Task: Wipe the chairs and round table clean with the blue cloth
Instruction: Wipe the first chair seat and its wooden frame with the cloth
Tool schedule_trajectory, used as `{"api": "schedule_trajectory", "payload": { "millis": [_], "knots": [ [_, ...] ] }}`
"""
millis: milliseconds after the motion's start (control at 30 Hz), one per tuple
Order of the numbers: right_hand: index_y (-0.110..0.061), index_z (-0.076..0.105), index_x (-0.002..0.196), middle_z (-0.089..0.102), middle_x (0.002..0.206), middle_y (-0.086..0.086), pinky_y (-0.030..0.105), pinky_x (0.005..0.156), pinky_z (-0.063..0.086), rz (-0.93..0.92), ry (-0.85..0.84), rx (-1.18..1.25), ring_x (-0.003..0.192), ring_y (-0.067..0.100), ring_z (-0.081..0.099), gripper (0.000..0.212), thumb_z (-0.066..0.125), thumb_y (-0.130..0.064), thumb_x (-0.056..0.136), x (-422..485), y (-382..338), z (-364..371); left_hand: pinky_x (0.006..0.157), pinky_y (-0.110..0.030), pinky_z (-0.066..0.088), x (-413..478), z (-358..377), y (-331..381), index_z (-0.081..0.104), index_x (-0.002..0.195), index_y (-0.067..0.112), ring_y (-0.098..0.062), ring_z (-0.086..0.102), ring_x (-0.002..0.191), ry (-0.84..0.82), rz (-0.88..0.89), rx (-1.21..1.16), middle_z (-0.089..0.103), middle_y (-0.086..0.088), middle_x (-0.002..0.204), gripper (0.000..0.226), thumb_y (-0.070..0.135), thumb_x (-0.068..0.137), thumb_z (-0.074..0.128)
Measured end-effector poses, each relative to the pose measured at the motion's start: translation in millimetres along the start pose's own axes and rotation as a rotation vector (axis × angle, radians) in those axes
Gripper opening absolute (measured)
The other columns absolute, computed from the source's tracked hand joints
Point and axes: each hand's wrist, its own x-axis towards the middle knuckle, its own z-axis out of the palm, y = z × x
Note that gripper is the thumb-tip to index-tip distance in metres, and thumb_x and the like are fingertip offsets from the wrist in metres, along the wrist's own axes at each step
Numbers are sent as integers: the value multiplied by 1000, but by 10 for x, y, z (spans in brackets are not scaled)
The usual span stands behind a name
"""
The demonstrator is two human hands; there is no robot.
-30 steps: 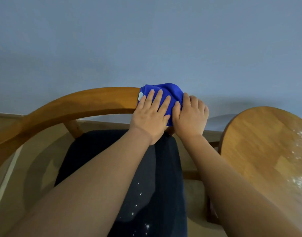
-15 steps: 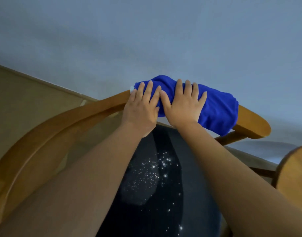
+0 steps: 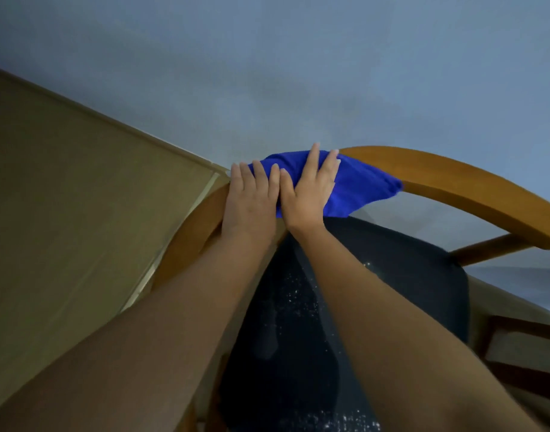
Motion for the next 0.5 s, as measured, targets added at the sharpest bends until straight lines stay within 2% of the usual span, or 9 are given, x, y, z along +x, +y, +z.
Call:
{"api": "schedule_trajectory", "payload": {
  "millis": [67,100,167,267,300,400,500],
  "knots": [
    [-14,8,149,-5,157,11,27,112,5,165,153,352,144,22,-3,80,60,-25,90,-156,-159,41,113,-52,5,-187,51,-126,-16,145,6,-39,6,142,24,41,-15,0,-21,155,64,27,100,24],
    [-15,6,149,-4,157,8,26,111,8,260,193,459,143,21,-1,85,63,-26,87,-228,-245,71,113,-53,5,-278,85,-181,-16,145,8,-38,3,142,34,67,-24,-3,-19,155,64,27,100,24],
    [-18,-1,150,-8,157,4,30,113,9,385,147,596,144,18,-1,90,63,-31,87,-347,-414,161,113,-52,7,-433,183,-316,-12,147,10,-36,3,143,69,98,-73,-3,-15,156,63,27,99,25],
    [-22,-13,148,-14,157,-2,31,113,11,514,-17,705,144,16,0,85,50,-40,94,-489,-568,281,111,-48,22,-623,281,-491,18,148,9,-31,25,140,258,79,-206,25,-12,153,61,23,89,28],
    [-23,-15,147,-12,157,-3,32,114,10,537,-51,726,144,16,1,83,46,-43,94,-531,-594,311,112,-46,22,-679,319,-525,23,147,7,-31,27,140,276,76,-279,28,-12,152,61,21,87,31],
    [-23,-13,148,-10,158,-3,37,115,7,567,-86,746,145,18,-2,79,39,-50,95,-682,-680,388,115,-41,10,-826,429,-582,15,148,6,-27,12,144,234,61,-499,18,-10,155,61,16,94,41],
    [-25,-9,148,-11,158,-1,40,115,1,578,-120,730,144,17,-8,77,36,-54,94,-850,-760,429,113,-40,17,-1030,537,-608,22,146,3,-30,18,142,313,45,-602,26,-14,152,55,15,95,41]
  ]
}}
